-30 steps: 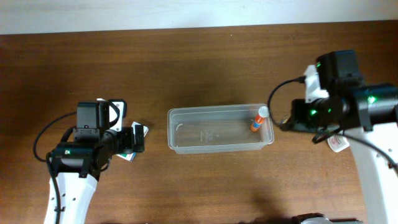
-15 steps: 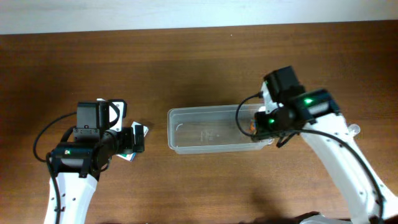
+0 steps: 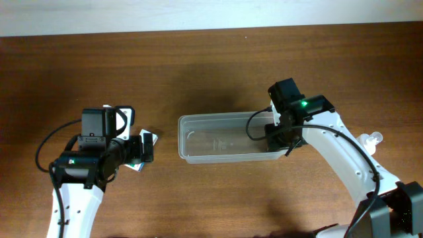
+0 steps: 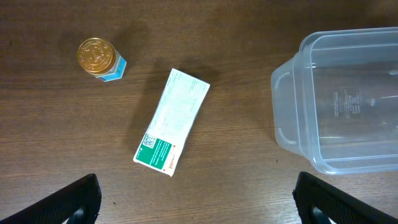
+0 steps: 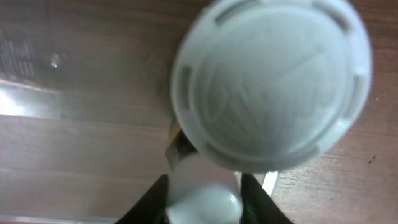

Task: Pack container
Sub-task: 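Place the dark bottle upright in the container beside the tube, then grasp the white spray bottle with the right gripper, then lower the spray bottle into the container and open the right gripper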

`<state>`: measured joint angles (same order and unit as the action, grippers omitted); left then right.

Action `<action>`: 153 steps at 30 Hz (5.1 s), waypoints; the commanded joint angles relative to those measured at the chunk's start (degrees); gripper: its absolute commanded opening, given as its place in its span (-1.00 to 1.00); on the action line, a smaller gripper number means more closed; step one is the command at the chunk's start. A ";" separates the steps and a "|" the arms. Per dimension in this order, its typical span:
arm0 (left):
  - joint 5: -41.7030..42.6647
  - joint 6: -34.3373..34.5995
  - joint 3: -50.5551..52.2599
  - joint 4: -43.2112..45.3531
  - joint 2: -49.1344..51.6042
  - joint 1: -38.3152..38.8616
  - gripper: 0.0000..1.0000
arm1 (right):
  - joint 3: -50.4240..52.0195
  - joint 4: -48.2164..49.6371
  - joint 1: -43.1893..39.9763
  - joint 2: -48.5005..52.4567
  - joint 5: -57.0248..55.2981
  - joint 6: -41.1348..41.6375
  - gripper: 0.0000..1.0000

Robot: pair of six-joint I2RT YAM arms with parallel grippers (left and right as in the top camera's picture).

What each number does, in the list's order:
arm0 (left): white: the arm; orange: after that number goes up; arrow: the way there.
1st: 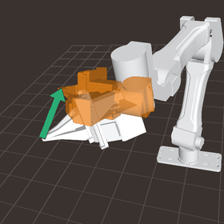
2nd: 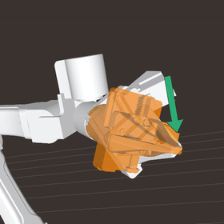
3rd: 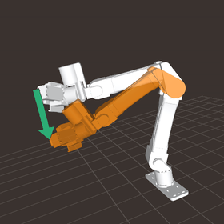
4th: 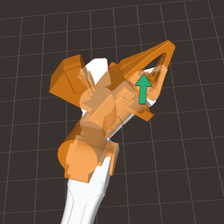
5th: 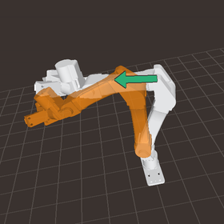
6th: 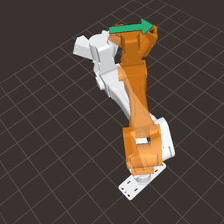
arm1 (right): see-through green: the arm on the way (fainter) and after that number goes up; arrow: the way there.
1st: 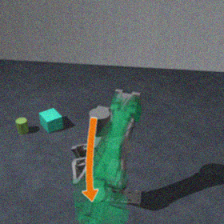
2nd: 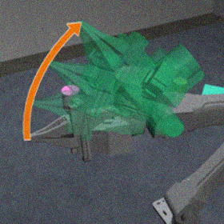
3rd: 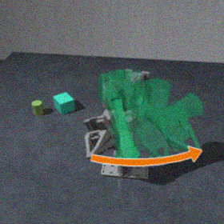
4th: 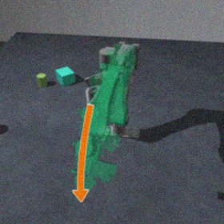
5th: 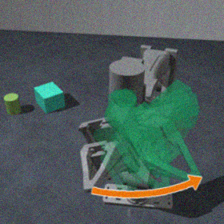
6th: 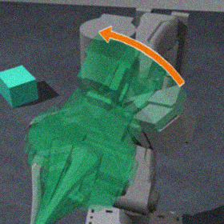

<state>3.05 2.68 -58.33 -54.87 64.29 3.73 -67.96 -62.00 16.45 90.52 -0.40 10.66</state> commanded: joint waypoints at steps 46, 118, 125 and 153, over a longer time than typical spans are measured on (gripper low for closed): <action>0.66 0.37 -1.07 -0.13 0.11 -0.15 0.99 | -15.82 -10.01 -45.46 11.98 -2.84 3.32 -0.12; 0.66 0.37 -1.07 -0.39 0.11 -0.15 0.99 | -25.27 -6.56 4.04 17.59 -3.28 1.86 -0.74; 0.66 0.37 -1.07 -0.35 0.11 -0.15 0.99 | -23.32 -6.03 4.11 17.49 -3.30 -0.02 -0.34; 0.13 -2.95 -1.09 6.03 26.84 -0.15 0.99 | -26.86 -19.23 -30.01 -10.34 2.14 0.52 0.78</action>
<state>3.01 1.10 -58.78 -51.00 84.77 3.73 -96.90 -81.93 -12.91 80.55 -0.49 11.79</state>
